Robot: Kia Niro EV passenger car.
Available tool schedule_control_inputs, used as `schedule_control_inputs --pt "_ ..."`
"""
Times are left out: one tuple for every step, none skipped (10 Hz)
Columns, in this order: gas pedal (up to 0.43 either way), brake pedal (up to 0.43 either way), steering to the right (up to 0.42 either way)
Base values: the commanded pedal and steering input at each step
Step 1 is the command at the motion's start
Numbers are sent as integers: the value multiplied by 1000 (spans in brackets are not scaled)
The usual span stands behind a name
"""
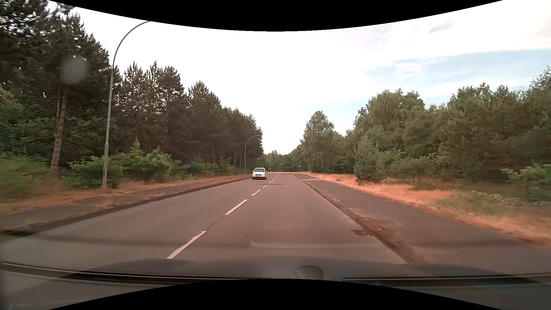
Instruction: Follow the waypoints while adhering to traffic rules and regulations
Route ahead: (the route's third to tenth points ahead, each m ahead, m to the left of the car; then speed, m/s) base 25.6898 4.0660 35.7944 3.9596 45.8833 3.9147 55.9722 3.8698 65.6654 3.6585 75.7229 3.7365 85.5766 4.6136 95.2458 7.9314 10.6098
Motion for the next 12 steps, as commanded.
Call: schedule_control_inputs --pt "177 0 1" --pt "177 0 2" --pt "189 0 2" --pt "189 0 1" --pt "189 0 0" --pt "189 0 -1" --pt "189 0 -1" --pt "189 0 -1" --pt "189 0 -1" --pt "189 0 -1" --pt "189 0 -1" --pt "189 0 -1"
